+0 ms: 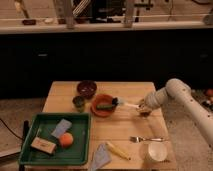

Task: Place brush in table surface

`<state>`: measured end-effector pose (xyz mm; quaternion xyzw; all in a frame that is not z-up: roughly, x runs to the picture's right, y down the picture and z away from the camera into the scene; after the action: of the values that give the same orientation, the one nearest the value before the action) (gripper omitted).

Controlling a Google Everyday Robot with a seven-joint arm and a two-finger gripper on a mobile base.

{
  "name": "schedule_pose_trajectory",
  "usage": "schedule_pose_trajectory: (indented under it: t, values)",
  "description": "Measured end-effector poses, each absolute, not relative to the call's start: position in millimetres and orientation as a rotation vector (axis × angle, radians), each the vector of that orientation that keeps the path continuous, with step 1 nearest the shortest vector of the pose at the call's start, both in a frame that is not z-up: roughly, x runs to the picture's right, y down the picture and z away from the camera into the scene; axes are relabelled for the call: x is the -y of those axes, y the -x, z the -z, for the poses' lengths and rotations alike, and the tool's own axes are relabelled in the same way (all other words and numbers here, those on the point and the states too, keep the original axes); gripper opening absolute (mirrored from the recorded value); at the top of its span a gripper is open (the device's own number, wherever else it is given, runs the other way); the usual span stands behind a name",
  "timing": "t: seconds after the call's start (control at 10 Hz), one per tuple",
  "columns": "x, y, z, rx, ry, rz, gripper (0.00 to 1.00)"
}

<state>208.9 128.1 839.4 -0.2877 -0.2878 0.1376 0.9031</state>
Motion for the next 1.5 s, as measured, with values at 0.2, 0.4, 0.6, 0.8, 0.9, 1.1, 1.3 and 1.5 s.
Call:
schedule_pose_trajectory:
  t: [0.2,0.4,0.6,0.8,0.9,1.1,1.3,1.5]
  values:
    - [-141.5,-205.4,-835.2,0.627,0.654,-0.211,0.00]
    - [-155.9,-202.3,-831.7,0.668,0.715,-0.145,0.00]
    - [-165.6,-198.2,-827.9,0.711,0.750,-0.094,0.00]
    - [-174.6,-195.2,-824.8,0.718,0.760,-0.030,0.00]
    - [-177.5,-194.9,-823.2,0.710,0.762,-0.007,0.00]
    - [-180.8,-194.0,-824.5,0.689,0.752,0.031,0.00]
    - [-181.2,-192.1,-825.6,0.685,0.751,0.049,0.00]
    - [-181.6,-192.8,-824.5,0.703,0.769,0.052,0.14]
